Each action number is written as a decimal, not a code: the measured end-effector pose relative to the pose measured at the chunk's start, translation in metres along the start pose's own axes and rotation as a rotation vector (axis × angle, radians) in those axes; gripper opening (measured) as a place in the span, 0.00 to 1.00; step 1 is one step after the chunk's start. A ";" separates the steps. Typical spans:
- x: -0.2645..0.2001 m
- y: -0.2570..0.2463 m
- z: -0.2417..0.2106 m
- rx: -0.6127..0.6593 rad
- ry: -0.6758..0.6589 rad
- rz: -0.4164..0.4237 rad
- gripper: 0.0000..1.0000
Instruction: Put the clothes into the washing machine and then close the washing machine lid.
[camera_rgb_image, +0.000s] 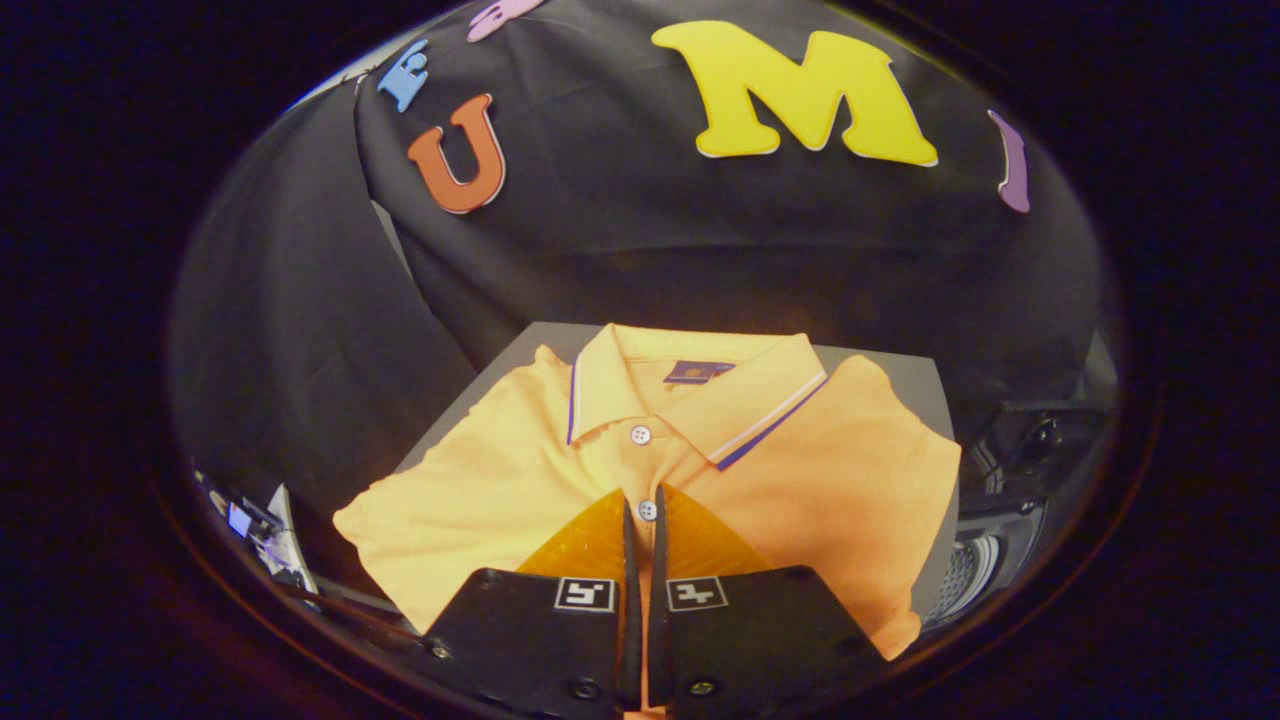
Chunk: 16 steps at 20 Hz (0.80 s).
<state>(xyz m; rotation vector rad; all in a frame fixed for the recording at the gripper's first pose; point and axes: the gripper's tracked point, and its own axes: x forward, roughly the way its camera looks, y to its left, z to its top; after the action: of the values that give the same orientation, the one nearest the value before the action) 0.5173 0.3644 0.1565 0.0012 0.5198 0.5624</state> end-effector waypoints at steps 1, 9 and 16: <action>-0.008 -0.004 0.003 0.009 -0.020 0.013 0.06; -0.124 -0.030 0.032 0.063 -0.208 -0.001 0.06; -0.238 -0.130 0.031 0.138 -0.360 -0.185 0.06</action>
<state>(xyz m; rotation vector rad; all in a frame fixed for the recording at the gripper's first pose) 0.4264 0.1369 0.2775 0.1814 0.2031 0.3338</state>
